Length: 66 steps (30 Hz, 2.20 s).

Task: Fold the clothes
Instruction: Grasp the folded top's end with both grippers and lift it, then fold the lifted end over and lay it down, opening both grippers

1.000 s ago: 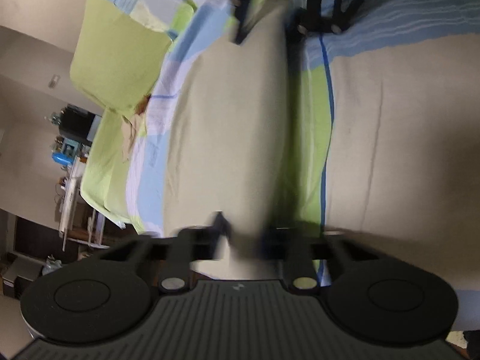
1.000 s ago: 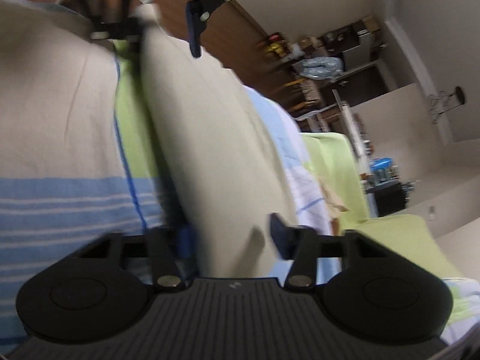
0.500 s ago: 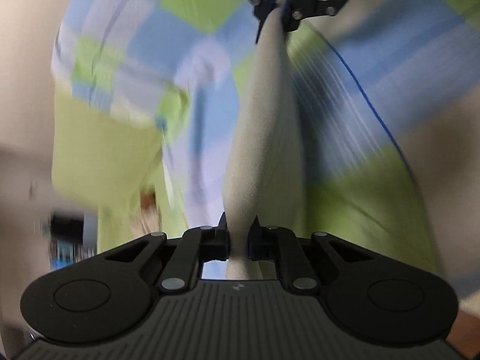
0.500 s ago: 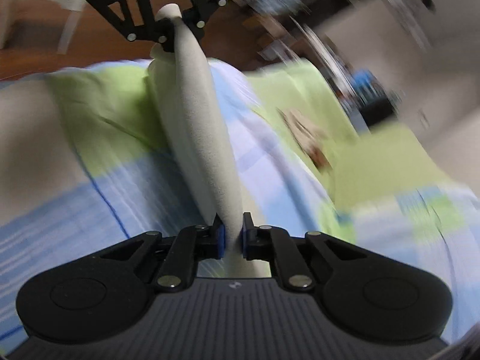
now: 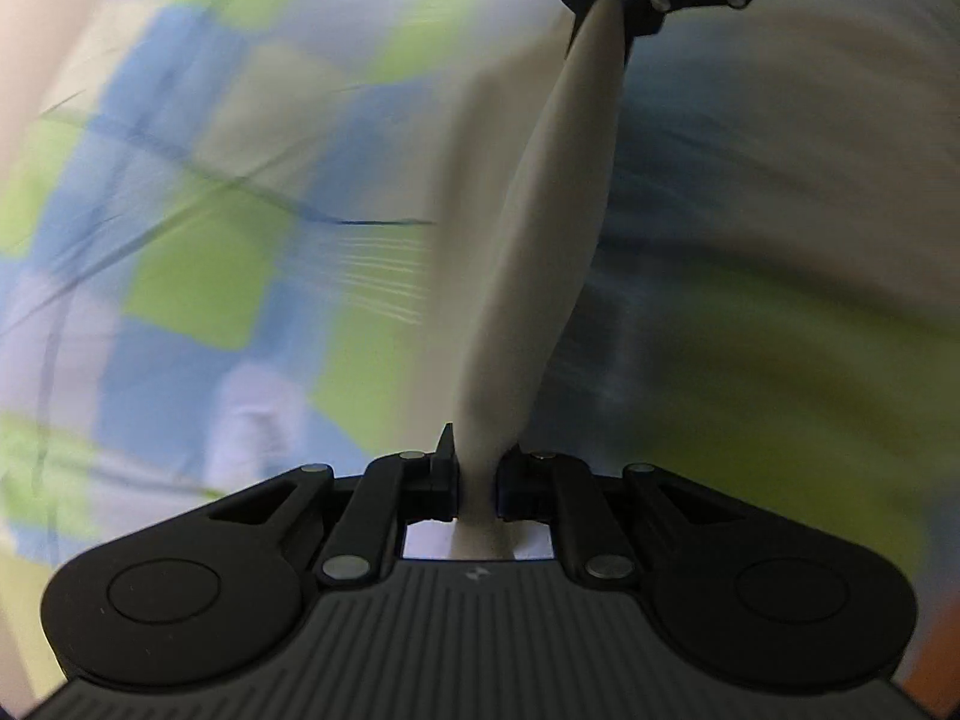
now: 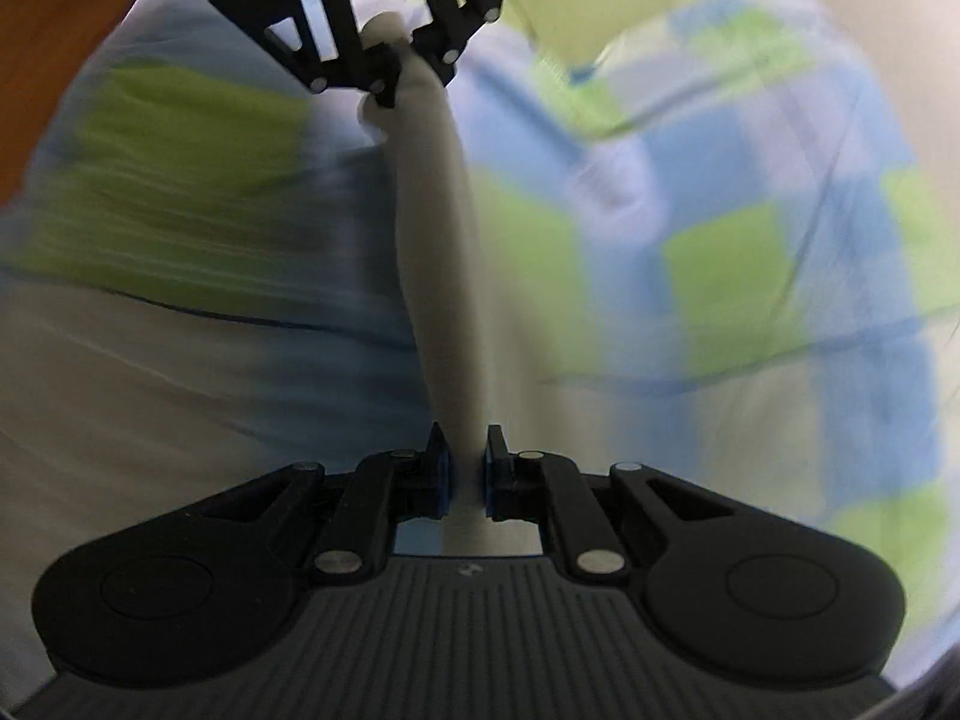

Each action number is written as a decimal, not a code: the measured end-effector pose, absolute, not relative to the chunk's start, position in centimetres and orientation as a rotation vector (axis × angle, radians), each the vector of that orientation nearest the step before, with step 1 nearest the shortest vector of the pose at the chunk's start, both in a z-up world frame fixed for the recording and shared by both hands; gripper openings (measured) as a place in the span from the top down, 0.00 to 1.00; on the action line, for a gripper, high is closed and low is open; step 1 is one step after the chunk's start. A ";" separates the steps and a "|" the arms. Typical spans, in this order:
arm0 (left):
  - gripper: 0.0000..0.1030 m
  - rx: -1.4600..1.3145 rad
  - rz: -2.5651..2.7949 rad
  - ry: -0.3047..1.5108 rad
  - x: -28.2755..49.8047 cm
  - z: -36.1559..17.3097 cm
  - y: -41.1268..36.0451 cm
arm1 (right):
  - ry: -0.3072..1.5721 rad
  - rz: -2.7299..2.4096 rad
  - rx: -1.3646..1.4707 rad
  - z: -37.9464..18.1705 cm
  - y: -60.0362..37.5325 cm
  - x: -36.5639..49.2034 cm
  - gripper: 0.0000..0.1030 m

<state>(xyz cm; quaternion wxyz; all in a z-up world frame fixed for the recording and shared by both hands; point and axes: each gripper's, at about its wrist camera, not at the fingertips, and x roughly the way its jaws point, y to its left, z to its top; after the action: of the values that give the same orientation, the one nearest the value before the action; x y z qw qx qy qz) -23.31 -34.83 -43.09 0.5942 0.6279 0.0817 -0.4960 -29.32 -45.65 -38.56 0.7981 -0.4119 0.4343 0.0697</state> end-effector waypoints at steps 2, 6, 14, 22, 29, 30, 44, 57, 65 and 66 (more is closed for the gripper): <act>0.86 1.485 -1.177 0.174 -24.3 -44.3 -33.0 | 0.981 0.114 -0.812 -39.9 -42.4 -30.7 0.93; 0.77 1.502 -1.149 0.209 -25.5 -46.0 -30.9 | 1.038 0.106 -0.780 -41.7 -38.9 -32.1 0.71; 0.69 1.346 -1.064 0.475 -24.8 -43.2 -28.0 | 1.094 -0.102 -0.333 -36.7 -42.5 -33.5 0.62; 0.71 0.819 -1.049 0.654 -18.1 -37.9 -34.1 | 0.793 -0.331 0.381 -34.3 -55.8 -32.6 0.72; 0.67 0.665 -1.211 0.751 -16.2 -38.4 -40.9 | 0.778 -0.223 0.335 -35.4 -59.3 -30.4 0.88; 0.67 0.700 -1.222 0.770 -16.5 -39.3 -41.8 | 0.788 -0.193 0.312 -35.8 -59.7 -30.0 0.87; 0.61 0.756 -1.208 0.836 -16.7 -41.9 -42.1 | 0.983 0.441 -0.341 -35.9 -58.4 -23.8 0.85; 0.54 0.744 -1.157 0.794 -16.6 -41.7 -41.5 | 0.968 0.343 -0.199 -35.6 -59.7 -25.5 1.00; 0.55 0.710 -0.927 0.823 -13.0 -40.6 -39.3 | 0.912 -0.145 0.393 -37.5 -64.0 -29.1 0.72; 0.55 0.686 -0.917 0.848 -12.4 -40.2 -38.9 | 0.879 -0.171 0.478 -37.2 -64.0 -30.3 0.65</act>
<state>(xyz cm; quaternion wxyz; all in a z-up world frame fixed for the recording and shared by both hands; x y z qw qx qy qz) -12.44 -38.92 -40.23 0.7568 0.3148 0.3890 -0.4206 -30.28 -63.96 -37.25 0.8738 0.2290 0.4210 -0.0819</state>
